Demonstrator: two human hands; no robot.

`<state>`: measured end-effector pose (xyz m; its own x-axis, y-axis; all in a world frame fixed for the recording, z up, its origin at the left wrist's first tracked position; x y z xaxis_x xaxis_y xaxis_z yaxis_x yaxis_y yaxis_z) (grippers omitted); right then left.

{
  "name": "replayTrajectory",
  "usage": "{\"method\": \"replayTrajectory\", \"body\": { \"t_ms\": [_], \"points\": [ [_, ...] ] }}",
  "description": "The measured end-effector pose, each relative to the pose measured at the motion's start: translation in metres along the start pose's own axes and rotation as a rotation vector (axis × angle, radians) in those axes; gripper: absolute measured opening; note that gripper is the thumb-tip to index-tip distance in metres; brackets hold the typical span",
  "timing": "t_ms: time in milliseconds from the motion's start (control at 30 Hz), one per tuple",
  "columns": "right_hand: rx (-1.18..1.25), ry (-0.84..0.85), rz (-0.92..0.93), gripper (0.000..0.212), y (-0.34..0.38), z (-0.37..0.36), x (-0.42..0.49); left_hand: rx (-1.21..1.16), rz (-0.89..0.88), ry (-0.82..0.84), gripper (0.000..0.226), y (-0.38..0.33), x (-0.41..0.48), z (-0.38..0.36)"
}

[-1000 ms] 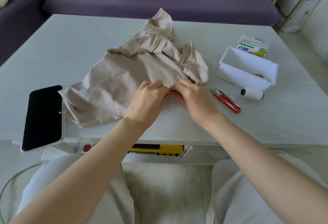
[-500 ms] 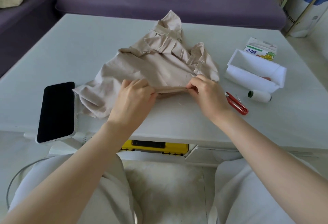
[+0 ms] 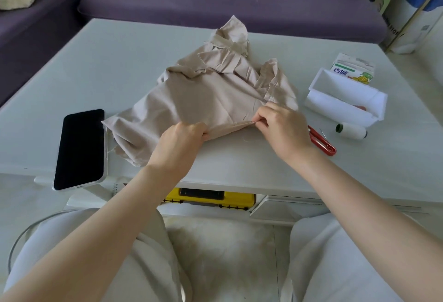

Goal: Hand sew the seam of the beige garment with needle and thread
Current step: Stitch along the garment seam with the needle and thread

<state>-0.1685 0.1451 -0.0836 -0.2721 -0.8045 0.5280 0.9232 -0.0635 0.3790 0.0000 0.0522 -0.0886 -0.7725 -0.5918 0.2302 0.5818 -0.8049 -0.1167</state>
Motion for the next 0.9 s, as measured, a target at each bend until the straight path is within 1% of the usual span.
{"method": "replayTrajectory", "body": {
  "t_ms": [67, 100, 167, 200, 233, 267, 333, 367, 400, 500, 600, 733, 800, 867, 900],
  "points": [
    [-0.063, 0.050, 0.051, 0.020, 0.007, -0.001, 0.002, -0.010, -0.023, -0.009, 0.017, -0.001, 0.000, 0.001],
    [-0.064, 0.107, 0.080, 0.027, 0.014, -0.005, 0.004, -0.017, -0.035, -0.025, 0.017, -0.002, 0.000, 0.003],
    [0.002, 0.268, 0.138, 0.051, 0.032, -0.016, 0.007, -0.018, -0.047, -0.052, 0.014, -0.004, 0.000, 0.006],
    [0.037, 0.336, 0.143, 0.059, 0.041, -0.024, 0.009, -0.019, -0.056, -0.067, 0.013, -0.006, 0.000, 0.008],
    [0.070, 0.400, 0.127, 0.062, 0.050, -0.031, 0.011, -0.026, -0.073, -0.088, 0.013, -0.007, -0.001, 0.011],
    [0.112, 0.439, 0.112, 0.056, 0.058, -0.038, 0.012, -0.034, -0.090, -0.108, 0.013, -0.008, -0.001, 0.012],
    [0.223, 0.422, 0.086, 0.027, 0.069, -0.046, 0.015, -0.056, -0.111, -0.125, 0.015, -0.007, -0.001, 0.015],
    [0.254, 0.403, 0.060, 0.015, 0.071, -0.048, 0.017, -0.066, -0.107, -0.122, 0.014, -0.005, -0.002, 0.016],
    [0.267, 0.388, 0.031, 0.011, 0.070, -0.049, 0.018, -0.076, -0.099, -0.123, 0.012, -0.002, -0.003, 0.017],
    [0.259, 0.345, 0.008, 0.011, 0.067, -0.048, 0.019, -0.096, -0.061, -0.140, 0.003, 0.011, -0.008, 0.023],
    [0.242, 0.315, -0.009, 0.018, 0.064, -0.043, 0.021, -0.083, 0.024, -0.091, 0.011, 0.030, -0.014, 0.022],
    [0.229, 0.306, 0.000, 0.024, 0.068, -0.041, 0.024, -0.157, 0.099, -0.027, 0.020, 0.052, -0.024, 0.021],
    [0.221, 0.305, 0.010, 0.025, 0.070, -0.042, 0.026, -0.181, 0.136, -0.039, 0.017, 0.057, -0.027, 0.024],
    [0.225, 0.297, 0.010, 0.025, 0.071, -0.041, 0.028, -0.194, 0.170, -0.077, 0.009, 0.062, -0.030, 0.028],
    [0.224, 0.290, 0.008, 0.024, 0.072, -0.040, 0.029, -0.189, 0.169, -0.108, 0.011, 0.064, -0.031, 0.032]
  ]
}}
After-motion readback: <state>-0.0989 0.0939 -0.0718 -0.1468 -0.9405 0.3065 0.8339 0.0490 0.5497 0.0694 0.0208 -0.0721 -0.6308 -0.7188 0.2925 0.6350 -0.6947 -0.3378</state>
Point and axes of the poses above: each hand's wrist, its own x-axis towards the middle knuckle, its own z-axis out of the back of the hand, y = z × x, the point moved 6 cm from there along x, towards the middle knuckle, and after that the axes turned 15 degrees about x, right-handed, at the moved point
